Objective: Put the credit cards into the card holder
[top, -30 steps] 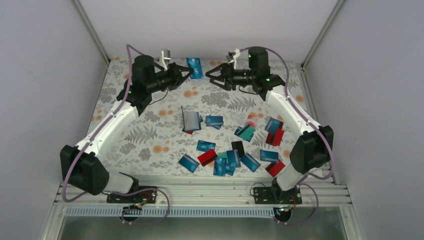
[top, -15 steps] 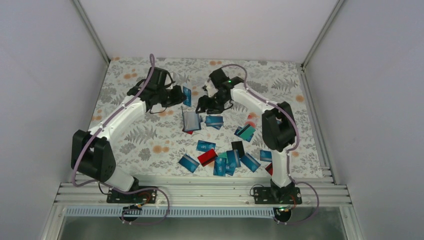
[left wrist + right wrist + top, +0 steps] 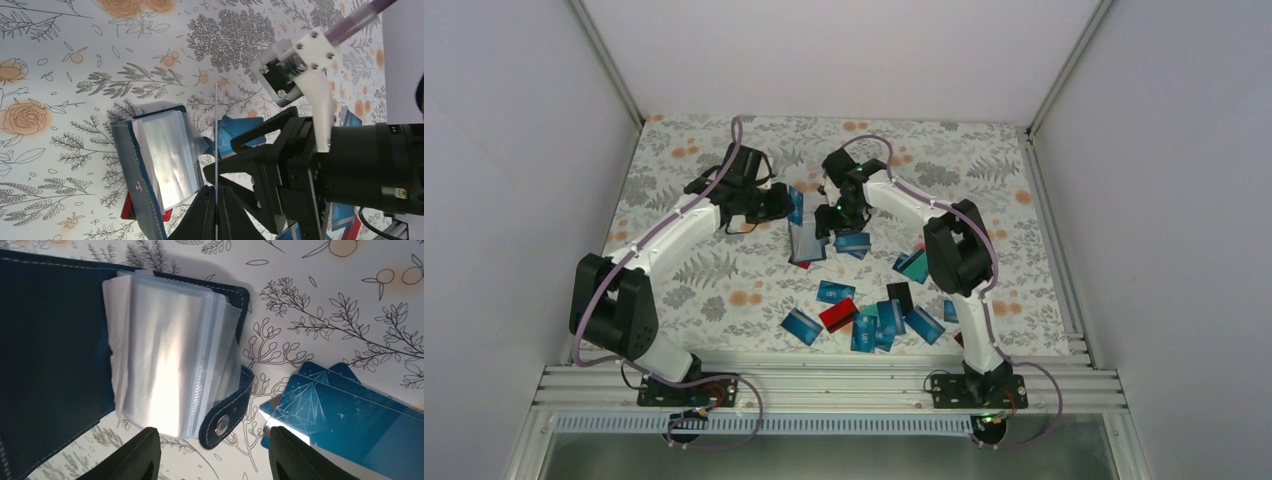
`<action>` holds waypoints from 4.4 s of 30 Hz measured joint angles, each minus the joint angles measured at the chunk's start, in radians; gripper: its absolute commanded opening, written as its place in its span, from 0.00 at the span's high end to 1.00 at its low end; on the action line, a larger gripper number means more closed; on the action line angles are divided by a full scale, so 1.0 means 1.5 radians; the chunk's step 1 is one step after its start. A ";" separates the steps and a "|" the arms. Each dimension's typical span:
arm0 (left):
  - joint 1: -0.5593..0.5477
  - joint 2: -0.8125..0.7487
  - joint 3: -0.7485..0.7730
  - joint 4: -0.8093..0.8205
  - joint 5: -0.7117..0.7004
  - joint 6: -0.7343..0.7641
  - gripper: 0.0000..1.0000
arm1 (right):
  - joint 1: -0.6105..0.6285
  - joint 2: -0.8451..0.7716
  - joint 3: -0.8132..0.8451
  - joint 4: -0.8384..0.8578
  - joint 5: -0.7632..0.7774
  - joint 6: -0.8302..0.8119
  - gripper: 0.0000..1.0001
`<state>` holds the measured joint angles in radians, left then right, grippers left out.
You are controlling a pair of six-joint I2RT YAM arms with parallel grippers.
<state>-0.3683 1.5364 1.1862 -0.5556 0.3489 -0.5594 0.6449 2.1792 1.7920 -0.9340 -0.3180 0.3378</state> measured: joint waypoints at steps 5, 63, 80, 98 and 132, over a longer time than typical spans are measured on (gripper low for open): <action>0.000 0.000 -0.001 0.001 0.001 0.002 0.98 | 0.000 0.020 0.006 0.000 0.005 -0.005 0.60; -0.099 0.238 0.192 -0.182 -0.120 -0.024 0.98 | -0.038 -0.019 0.038 -0.054 -0.090 -0.019 0.96; -0.108 0.243 0.197 -0.242 -0.301 0.000 0.98 | -0.041 -0.019 0.025 -0.050 -0.090 -0.024 0.96; -0.031 0.155 0.009 -0.021 -0.146 0.034 0.98 | -0.061 -0.019 -0.093 0.023 -0.077 -0.038 0.96; 0.055 0.123 -0.175 0.235 0.130 0.016 0.98 | -0.069 0.004 -0.117 0.054 -0.073 -0.052 0.96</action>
<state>-0.2859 1.7206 0.9230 -0.2024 0.5442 -0.5362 0.5415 2.1853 1.6157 -0.8532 -0.4271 0.2604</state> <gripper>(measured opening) 0.026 0.042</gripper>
